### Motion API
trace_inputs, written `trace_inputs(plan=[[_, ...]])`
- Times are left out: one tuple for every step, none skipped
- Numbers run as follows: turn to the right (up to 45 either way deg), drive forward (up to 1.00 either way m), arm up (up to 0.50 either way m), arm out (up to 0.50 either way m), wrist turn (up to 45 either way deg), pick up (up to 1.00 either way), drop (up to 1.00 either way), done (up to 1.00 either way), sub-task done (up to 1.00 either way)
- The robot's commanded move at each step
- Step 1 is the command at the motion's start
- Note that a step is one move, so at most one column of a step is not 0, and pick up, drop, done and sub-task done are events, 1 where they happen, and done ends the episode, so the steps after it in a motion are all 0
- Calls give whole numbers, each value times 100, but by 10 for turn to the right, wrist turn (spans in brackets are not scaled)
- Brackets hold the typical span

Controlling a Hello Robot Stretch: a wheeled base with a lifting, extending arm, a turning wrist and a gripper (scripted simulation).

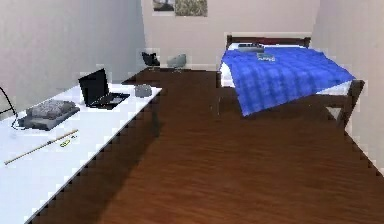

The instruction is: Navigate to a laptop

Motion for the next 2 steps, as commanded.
trace_inputs(plan=[[0,75,0,0,0,0,0,0,0],[-360,0,0,0,0,0,0,0,0]])
